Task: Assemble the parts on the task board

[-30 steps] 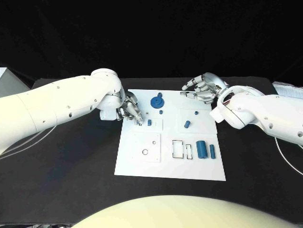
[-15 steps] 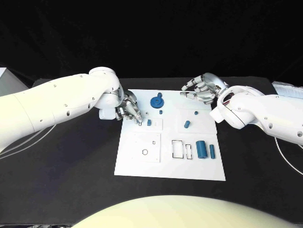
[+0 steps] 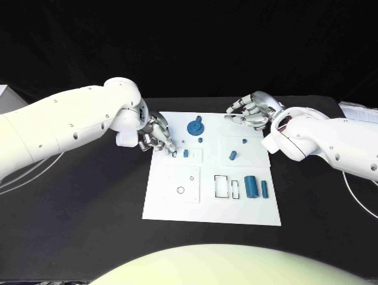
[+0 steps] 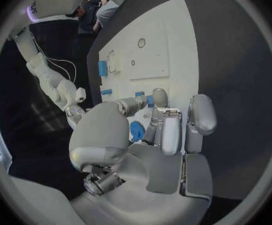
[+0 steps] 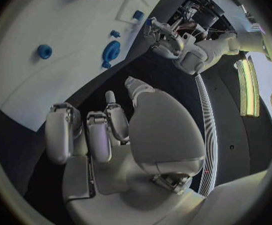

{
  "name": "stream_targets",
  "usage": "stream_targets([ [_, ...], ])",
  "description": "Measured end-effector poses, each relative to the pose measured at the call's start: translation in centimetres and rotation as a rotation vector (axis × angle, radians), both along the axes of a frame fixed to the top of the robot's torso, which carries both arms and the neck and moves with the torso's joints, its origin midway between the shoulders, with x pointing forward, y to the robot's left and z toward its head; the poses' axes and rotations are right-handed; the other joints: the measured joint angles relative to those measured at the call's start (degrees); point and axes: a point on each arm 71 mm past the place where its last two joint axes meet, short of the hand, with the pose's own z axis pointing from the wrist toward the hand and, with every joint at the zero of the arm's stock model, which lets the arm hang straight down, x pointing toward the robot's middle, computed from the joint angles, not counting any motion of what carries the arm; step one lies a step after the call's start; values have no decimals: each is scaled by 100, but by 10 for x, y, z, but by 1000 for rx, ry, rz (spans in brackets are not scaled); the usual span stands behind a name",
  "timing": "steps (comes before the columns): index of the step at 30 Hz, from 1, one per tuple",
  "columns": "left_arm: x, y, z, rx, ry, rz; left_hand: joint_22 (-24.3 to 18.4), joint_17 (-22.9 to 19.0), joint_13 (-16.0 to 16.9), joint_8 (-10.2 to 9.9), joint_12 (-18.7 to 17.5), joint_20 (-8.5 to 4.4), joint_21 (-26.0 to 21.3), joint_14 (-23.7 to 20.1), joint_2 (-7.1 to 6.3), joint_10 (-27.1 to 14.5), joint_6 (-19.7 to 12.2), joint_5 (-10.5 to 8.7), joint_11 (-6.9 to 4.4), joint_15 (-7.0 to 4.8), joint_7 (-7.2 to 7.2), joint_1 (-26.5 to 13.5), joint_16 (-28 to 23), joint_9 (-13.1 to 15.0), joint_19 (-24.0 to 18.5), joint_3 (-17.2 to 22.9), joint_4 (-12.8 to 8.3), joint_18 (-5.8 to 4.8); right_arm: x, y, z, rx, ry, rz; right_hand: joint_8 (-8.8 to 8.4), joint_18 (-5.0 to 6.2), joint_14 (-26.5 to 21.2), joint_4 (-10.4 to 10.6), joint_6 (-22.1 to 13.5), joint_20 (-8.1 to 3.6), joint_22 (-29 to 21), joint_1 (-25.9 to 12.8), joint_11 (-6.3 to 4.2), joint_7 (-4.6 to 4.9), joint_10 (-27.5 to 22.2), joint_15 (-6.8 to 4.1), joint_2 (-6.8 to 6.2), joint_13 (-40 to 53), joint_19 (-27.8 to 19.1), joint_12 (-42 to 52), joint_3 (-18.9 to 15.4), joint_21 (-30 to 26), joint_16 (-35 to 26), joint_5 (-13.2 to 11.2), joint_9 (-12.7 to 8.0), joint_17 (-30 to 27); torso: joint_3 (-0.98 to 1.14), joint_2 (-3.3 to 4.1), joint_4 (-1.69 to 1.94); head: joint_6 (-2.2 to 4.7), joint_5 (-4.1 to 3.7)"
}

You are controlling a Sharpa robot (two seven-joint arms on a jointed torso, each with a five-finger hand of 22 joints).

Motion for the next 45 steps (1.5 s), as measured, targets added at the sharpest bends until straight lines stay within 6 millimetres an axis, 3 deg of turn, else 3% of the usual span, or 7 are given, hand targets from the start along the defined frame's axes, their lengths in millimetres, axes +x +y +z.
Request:
stream_targets([
  [13,-1,-2,1,-23,17,-9,53,0,-204,653,107,-1,0,0,117,-271,-282,2,16,0,39,-1023,-28,717,-40,719,-148,0,0,0,0,0,0,1,0,0,0,0,0,0,-1,0,0,0,0,0,0,0,0,0,0,0,0,0,0,-1,1,0,0,0,14],
  [18,0,-7,1,-22,17,-16,154,0,-163,957,265,-21,116,0,156,-270,-323,3,15,0,1,-1523,-5,961,-20,1256,-464,0,0,1,0,0,0,1,0,0,0,0,0,0,4,0,0,0,0,0,0,0,0,0,0,0,0,0,0,-1,1,-7,3,0,29],
  [23,0,-13,-1,-8,13,-29,266,0,-24,1154,415,-116,268,-2,165,-62,-321,734,-80,-24,-2,-1921,75,1105,76,1256,-464,0,0,1,0,0,0,3,0,0,0,0,0,0,4,0,0,0,0,0,0,3,0,0,0,0,0,0,0,-1,1,-10,3,0,48],
  [27,1,-17,-2,11,0,-44,266,0,94,1152,471,-150,336,1,167,117,-275,818,-136,-65,3,-1967,125,1106,155,1222,-498,-1,0,2,0,0,1,3,0,0,0,0,0,0,4,0,0,0,0,0,0,4,0,0,0,0,0,0,0,-2,-3,-5,3,0,58],
  [28,1,-18,-2,18,-4,-49,266,0,119,1130,492,-163,352,-11,171,154,-265,1087,-140,-77,10,-1990,147,1103,167,1188,-533,0,0,2,0,1,1,4,0,0,0,0,0,0,4,0,0,0,0,0,0,4,0,0,0,0,0,0,0,-2,-3,-4,3,0,60],
  [33,0,-23,-3,48,-25,-72,266,0,242,985,527,-193,427,1,156,348,-111,1634,-190,-126,-5,-2049,194,1099,260,1038,-682,0,0,2,-1,1,2,4,0,0,0,0,0,0,3,0,0,0,0,0,0,4,0,0,-1,0,0,22,0,-2,-2,-4,0,0,74],
  [45,-5,-24,-3,118,-120,-119,265,0,334,842,526,-214,489,2,42,483,-2,1881,-219,-166,-30,-1949,250,1104,362,951,-769,0,0,2,-2,0,3,4,0,0,0,-16,0,0,2,0,0,0,0,0,0,3,0,0,16,1,0,22,0,-2,-3,5,-1,0,82],
])
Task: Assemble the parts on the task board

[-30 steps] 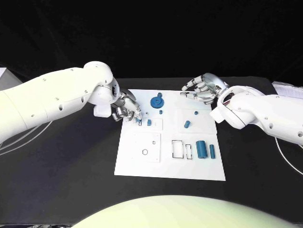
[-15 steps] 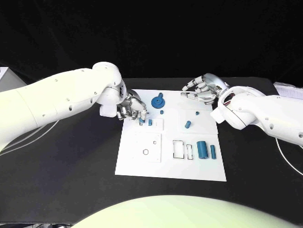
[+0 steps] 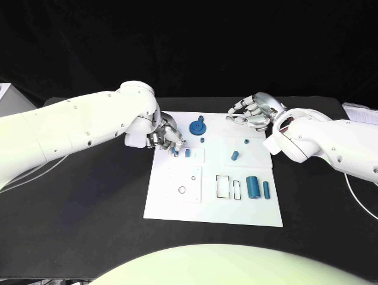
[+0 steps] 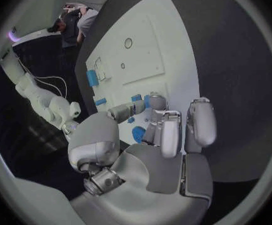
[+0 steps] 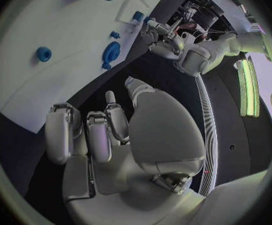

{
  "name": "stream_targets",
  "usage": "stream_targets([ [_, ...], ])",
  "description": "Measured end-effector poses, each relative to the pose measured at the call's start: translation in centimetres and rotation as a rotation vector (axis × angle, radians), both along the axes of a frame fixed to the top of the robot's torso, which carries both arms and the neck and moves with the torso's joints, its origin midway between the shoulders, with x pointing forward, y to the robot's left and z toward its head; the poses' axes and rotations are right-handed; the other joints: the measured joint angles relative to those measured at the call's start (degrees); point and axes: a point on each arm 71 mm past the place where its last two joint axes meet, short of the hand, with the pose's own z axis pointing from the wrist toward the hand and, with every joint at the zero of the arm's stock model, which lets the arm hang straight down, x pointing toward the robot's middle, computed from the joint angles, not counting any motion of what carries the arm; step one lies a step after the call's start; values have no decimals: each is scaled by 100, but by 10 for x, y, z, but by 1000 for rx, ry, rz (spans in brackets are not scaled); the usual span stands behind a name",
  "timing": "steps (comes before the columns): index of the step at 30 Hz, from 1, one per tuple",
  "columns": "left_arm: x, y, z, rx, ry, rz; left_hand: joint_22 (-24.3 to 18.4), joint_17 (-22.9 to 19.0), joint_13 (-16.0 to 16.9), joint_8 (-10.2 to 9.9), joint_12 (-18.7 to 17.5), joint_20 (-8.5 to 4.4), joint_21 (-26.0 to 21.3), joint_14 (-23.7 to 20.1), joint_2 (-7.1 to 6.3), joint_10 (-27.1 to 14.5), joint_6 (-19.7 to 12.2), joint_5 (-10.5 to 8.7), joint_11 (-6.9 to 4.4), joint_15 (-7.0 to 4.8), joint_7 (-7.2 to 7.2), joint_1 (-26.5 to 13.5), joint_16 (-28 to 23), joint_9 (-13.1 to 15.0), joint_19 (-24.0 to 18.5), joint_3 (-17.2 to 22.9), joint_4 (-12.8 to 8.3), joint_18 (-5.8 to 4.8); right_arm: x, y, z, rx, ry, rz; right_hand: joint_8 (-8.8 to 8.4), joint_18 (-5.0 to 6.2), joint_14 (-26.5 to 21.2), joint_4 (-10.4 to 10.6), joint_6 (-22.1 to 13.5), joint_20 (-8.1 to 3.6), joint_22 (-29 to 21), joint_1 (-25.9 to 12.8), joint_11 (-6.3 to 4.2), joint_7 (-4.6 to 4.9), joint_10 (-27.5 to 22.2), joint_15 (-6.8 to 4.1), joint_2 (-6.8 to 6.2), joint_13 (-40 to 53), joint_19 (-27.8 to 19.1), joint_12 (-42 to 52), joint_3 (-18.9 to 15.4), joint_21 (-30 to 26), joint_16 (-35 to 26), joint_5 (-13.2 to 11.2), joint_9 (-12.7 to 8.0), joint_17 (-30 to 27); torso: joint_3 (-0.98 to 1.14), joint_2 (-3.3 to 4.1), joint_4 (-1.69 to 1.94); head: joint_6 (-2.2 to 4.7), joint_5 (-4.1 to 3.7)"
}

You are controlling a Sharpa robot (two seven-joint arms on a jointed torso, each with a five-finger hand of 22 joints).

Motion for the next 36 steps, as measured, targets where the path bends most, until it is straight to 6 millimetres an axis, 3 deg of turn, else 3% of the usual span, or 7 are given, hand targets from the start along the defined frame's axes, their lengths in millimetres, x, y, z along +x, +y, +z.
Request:
stream_targets([
  [19,-7,-3,1,-3,-140,-36,-1,0,8,-11,0,0,23,-21,-46,39,24,1,18,-20,-24,47,22,22,41,-15,-15,-1,-1,0,-3,0,5,0,0,0,0,0,0,0,-1,0,0,0,0,0,0,-1,0,0,0,0,0,34,0,-1,-12,-7,4,0,14],
  [36,-7,-2,-9,17,-129,-48,-2,0,-16,-60,-1,0,23,-21,-75,101,56,2,-19,-19,-55,77,22,20,40,-16,-16,-1,-1,0,-4,0,7,1,0,0,0,16,0,0,-2,0,0,0,0,0,0,-2,0,0,15,0,0,66,0,-1,1,0,-3,0,24],
])
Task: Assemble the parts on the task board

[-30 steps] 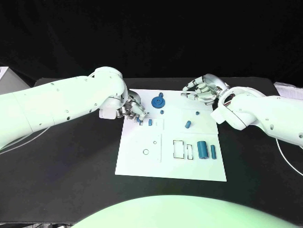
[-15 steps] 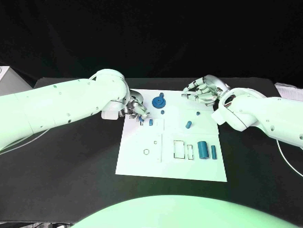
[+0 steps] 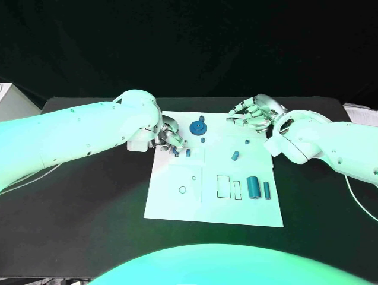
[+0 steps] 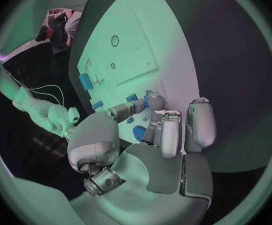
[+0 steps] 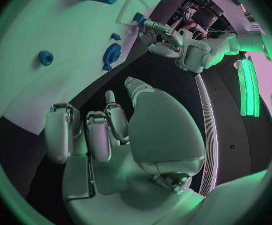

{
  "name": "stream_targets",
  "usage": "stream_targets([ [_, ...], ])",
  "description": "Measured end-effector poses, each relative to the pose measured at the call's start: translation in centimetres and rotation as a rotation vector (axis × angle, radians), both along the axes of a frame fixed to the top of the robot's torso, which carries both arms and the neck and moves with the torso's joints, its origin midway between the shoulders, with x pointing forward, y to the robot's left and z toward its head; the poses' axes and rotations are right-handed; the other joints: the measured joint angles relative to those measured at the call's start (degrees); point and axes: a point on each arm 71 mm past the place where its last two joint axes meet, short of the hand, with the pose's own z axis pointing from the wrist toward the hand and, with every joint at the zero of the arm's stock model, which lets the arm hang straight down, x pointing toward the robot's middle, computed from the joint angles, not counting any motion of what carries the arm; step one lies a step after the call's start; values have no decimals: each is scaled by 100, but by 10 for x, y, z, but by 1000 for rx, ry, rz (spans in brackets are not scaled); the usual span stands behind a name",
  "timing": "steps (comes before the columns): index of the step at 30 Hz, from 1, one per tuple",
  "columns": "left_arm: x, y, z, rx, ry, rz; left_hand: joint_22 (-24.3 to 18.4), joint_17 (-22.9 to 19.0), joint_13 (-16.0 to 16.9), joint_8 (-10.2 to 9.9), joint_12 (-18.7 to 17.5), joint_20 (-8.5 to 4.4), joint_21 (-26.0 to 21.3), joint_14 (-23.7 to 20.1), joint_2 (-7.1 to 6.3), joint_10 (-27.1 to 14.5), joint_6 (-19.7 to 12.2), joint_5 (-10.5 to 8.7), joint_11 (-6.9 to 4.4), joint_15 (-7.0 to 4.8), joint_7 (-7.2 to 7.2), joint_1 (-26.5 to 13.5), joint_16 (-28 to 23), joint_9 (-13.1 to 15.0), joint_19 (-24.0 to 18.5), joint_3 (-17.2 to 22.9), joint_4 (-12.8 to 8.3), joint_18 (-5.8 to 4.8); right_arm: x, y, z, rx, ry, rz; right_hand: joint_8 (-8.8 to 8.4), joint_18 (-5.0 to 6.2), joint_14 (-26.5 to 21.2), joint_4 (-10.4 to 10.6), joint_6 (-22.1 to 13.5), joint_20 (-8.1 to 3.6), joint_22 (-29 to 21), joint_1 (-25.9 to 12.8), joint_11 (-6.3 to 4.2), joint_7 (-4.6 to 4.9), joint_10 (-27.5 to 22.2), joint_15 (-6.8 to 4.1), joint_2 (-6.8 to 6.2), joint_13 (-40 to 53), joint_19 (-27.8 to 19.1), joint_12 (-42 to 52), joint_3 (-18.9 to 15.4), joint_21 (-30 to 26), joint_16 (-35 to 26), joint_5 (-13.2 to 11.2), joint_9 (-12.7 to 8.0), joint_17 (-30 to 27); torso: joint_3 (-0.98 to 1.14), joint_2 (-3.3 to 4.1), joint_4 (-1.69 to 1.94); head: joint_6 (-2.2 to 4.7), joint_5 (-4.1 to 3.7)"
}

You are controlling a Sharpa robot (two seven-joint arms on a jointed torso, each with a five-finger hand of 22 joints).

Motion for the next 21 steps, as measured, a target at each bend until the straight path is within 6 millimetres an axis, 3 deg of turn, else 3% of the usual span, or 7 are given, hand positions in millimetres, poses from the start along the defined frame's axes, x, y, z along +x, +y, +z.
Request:
stream_targets([
  [17,0,0,-1,6,-11,-14,-1,0,9,-1,0,0,0,0,-31,19,21,1,16,1,-20,31,0,6,0,-7,-7,0,0,1,0,0,0,1,0,0,0,0,0,0,4,0,0,0,0,0,0,-1,0,0,0,0,0,0,0,0,-2,-1,4,0,2],
  [18,-1,0,-1,6,-11,-14,-1,0,10,-1,0,0,0,0,-31,19,29,118,16,1,-28,31,0,6,0,-7,-7,1,0,1,0,0,0,1,0,0,0,0,0,0,4,0,0,0,0,0,0,-1,0,0,0,-2,0,0,0,0,-2,-1,4,0,3],
  [21,-1,0,-1,6,-11,-16,-1,0,14,-1,0,0,0,0,-31,19,31,130,17,1,-29,31,0,6,0,-15,-15,0,0,1,0,0,0,1,0,0,0,0,0,0,4,0,0,0,0,0,0,-1,0,0,0,-27,0,0,0,0,-2,-1,4,0,3],
])
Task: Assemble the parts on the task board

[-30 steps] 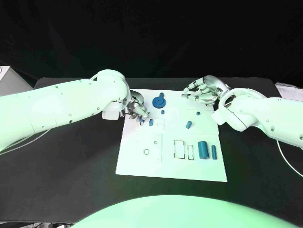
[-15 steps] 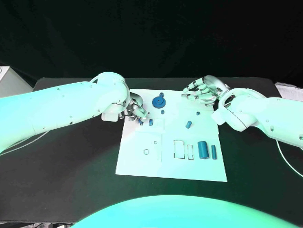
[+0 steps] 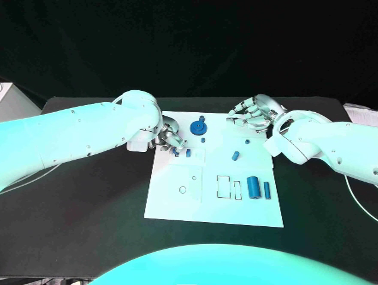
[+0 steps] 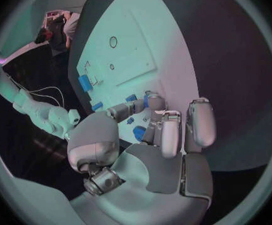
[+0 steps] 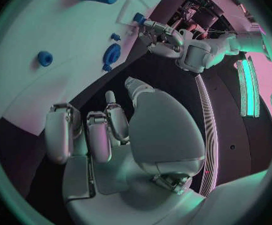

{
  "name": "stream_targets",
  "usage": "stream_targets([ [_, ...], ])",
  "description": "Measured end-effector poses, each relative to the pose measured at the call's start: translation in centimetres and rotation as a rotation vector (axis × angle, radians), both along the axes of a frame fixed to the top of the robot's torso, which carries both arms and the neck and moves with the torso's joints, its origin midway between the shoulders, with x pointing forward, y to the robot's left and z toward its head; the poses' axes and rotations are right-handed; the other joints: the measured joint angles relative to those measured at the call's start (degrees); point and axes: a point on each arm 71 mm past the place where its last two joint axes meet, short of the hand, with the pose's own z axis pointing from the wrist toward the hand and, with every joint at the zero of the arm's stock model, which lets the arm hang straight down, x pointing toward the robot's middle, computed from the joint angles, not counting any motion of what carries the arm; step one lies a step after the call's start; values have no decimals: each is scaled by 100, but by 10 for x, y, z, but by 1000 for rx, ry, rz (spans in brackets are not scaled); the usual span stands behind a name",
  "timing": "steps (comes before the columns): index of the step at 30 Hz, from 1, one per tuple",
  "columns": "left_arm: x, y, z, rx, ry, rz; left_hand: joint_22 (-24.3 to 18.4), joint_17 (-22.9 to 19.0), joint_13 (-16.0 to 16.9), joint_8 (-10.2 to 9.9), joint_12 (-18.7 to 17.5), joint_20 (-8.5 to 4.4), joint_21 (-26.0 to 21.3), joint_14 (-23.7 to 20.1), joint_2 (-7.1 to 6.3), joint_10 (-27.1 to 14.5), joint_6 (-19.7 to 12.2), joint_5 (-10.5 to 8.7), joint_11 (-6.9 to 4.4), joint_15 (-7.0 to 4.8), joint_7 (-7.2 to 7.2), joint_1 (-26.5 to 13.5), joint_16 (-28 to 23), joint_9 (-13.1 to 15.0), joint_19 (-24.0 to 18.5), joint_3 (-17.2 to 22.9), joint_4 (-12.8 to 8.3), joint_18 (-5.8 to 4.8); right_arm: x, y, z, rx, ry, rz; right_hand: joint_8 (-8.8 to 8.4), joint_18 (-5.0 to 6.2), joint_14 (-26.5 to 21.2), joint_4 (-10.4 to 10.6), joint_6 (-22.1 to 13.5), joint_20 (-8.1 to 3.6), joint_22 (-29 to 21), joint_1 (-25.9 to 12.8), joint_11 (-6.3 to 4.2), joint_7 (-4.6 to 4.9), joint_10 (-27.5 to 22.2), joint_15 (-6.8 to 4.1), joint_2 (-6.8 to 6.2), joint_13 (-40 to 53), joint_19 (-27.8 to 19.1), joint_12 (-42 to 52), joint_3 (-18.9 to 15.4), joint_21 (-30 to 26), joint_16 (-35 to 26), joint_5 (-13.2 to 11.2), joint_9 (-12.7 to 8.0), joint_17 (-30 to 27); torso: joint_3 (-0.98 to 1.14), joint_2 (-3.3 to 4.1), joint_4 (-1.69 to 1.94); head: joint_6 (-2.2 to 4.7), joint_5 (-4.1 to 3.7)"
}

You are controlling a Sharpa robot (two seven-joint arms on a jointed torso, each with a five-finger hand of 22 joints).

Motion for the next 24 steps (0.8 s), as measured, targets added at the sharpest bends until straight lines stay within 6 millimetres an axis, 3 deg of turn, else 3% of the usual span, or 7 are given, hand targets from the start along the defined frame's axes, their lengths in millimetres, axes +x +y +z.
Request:
stream_targets([
  [24,-1,1,0,2,4,-6,-1,0,21,-28,0,-21,0,22,-54,31,27,1,-9,-20,11,54,0,8,21,-7,-7,0,0,0,0,0,0,0,0,0,0,0,0,0,-2,0,0,0,0,0,0,4,0,0,0,0,0,0,0,0,5,0,-1,0,-11],
])
